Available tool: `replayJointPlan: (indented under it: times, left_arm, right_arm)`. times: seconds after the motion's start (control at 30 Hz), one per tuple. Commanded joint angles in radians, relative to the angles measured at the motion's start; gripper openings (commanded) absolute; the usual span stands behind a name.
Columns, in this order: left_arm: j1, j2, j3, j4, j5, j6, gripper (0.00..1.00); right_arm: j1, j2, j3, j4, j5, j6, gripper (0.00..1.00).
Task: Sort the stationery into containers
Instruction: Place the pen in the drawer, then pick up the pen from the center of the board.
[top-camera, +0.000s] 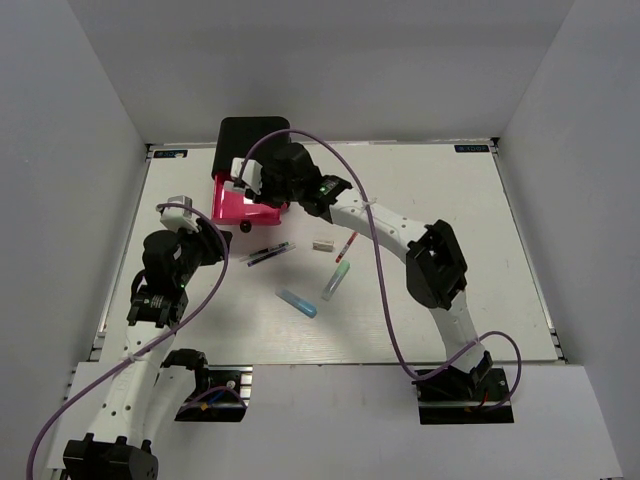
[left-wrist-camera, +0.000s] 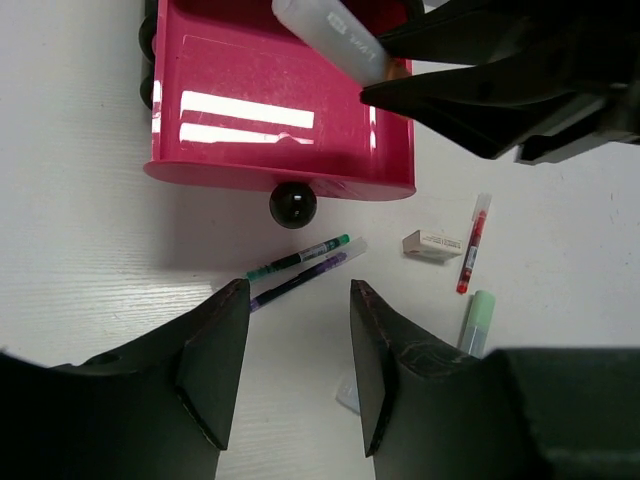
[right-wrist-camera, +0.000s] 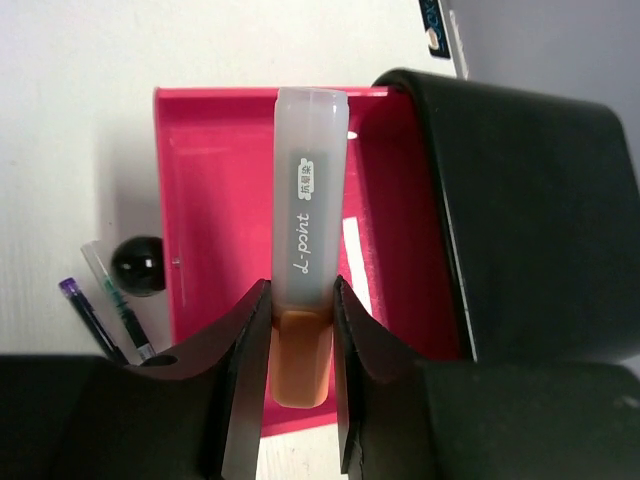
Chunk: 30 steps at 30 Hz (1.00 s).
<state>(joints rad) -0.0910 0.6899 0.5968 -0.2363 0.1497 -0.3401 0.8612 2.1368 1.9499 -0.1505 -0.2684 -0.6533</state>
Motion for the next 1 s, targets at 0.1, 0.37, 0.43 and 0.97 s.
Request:
replayJointPlan:
  times: [0.1, 0.37, 0.43, 0.97]
  left_arm:
    - [0.002, -0.004, 0.012, 0.006, 0.022, 0.01, 0.59]
    - [0.002, 0.005, 0.012, 0.006, 0.042, 0.01, 0.63]
    - [0.002, 0.005, 0.012, 0.006, 0.042, 0.01, 0.63]
    - [-0.007, 0.114, -0.11, 0.2, 0.419, -0.329, 0.0]
  right_arm:
    - [-0.004, 0.026, 0.038, 0.112, 0.04, 0.003, 0.41]
    - [0.002, -0.003, 0.032, 0.115, 0.047, 0.026, 0.56]
    - [-0.001, -0.015, 0.03, 0.12, 0.057, 0.026, 0.56]
    - [-0.172, -0.701, -0.729, 0.006, 0.253, 0.227, 0.05]
